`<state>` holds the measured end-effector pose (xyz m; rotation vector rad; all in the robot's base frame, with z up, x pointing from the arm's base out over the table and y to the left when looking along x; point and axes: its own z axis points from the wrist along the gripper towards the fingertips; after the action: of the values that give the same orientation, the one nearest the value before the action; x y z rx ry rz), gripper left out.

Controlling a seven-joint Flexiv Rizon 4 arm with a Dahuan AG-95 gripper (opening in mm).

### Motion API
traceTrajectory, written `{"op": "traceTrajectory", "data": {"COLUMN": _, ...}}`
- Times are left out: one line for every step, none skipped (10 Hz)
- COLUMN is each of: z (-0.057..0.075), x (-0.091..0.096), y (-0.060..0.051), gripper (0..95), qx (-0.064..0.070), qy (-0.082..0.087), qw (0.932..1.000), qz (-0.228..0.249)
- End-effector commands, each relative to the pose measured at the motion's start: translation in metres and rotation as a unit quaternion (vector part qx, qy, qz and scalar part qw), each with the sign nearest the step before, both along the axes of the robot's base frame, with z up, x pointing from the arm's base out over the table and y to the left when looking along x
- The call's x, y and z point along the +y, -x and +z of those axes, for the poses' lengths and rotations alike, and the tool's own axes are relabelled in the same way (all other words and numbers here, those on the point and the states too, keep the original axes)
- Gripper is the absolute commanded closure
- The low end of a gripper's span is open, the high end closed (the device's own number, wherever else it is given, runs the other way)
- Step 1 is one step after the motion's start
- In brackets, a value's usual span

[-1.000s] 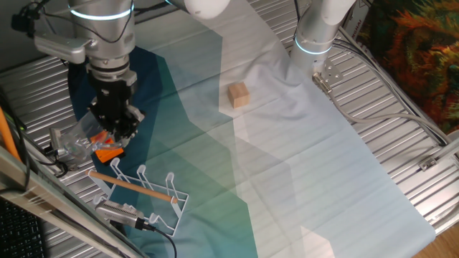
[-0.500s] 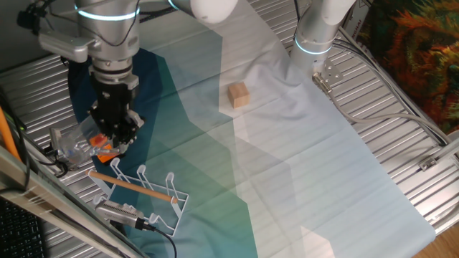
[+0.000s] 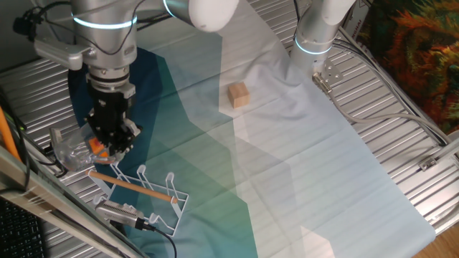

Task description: Put the cup on the cup rack

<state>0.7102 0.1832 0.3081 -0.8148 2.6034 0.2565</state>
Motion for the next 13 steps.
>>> {"op": "traceTrajectory", "data": {"z": 0.000, "x": 0.004, "y": -0.004, "gripper": 95.0, "qx": -0.002, "qy": -0.006, "qw": 1.0000, "qz": -0.004}}
{"op": "traceTrajectory", "data": {"z": -0.001, "x": 0.005, "y": -0.004, "gripper": 95.0, "qx": -0.005, "qy": -0.016, "qw": 0.9998, "qz": -0.008}}
{"op": "traceTrajectory", "data": {"z": -0.001, "x": 0.006, "y": -0.005, "gripper": 95.0, "qx": -0.009, "qy": -0.023, "qw": 0.9996, "qz": -0.010}}
{"op": "traceTrajectory", "data": {"z": -0.001, "x": 0.006, "y": -0.006, "gripper": 95.0, "qx": -0.011, "qy": -0.027, "qw": 0.9995, "qz": -0.013}}
{"op": "traceTrajectory", "data": {"z": -0.002, "x": 0.008, "y": -0.007, "gripper": 95.0, "qx": -0.019, "qy": -0.037, "qw": 0.9990, "qz": -0.017}}
{"op": "traceTrajectory", "data": {"z": -0.003, "x": 0.011, "y": -0.009, "gripper": 95.0, "qx": -0.025, "qy": -0.047, "qw": 0.9983, "qz": -0.021}}
{"op": "traceTrajectory", "data": {"z": -0.002, "x": 0.013, "y": -0.011, "gripper": 95.0, "qx": -0.030, "qy": -0.052, "qw": 0.9979, "qz": -0.023}}
{"op": "traceTrajectory", "data": {"z": -0.002, "x": 0.015, "y": -0.012, "gripper": 95.0, "qx": -0.035, "qy": -0.054, "qw": 0.9976, "qz": -0.026}}
{"op": "traceTrajectory", "data": {"z": -0.002, "x": 0.015, "y": -0.012, "gripper": 95.0, "qx": -0.040, "qy": -0.057, "qw": 0.9972, "qz": -0.026}}
{"op": "traceTrajectory", "data": {"z": -0.002, "x": 0.015, "y": -0.012, "gripper": 95.0, "qx": -0.043, "qy": -0.059, "qw": 0.9969, "qz": -0.026}}
{"op": "traceTrajectory", "data": {"z": -0.002, "x": 0.015, "y": -0.012, "gripper": 95.0, "qx": -0.047, "qy": -0.061, "qw": 0.9967, "qz": -0.028}}
{"op": "traceTrajectory", "data": {"z": -0.002, "x": 0.015, "y": -0.012, "gripper": 95.0, "qx": -0.049, "qy": -0.061, "qw": 0.9965, "qz": -0.028}}
{"op": "traceTrajectory", "data": {"z": -0.002, "x": 0.015, "y": -0.012, "gripper": 95.0, "qx": -0.053, "qy": -0.067, "qw": 0.9959, "qz": -0.030}}
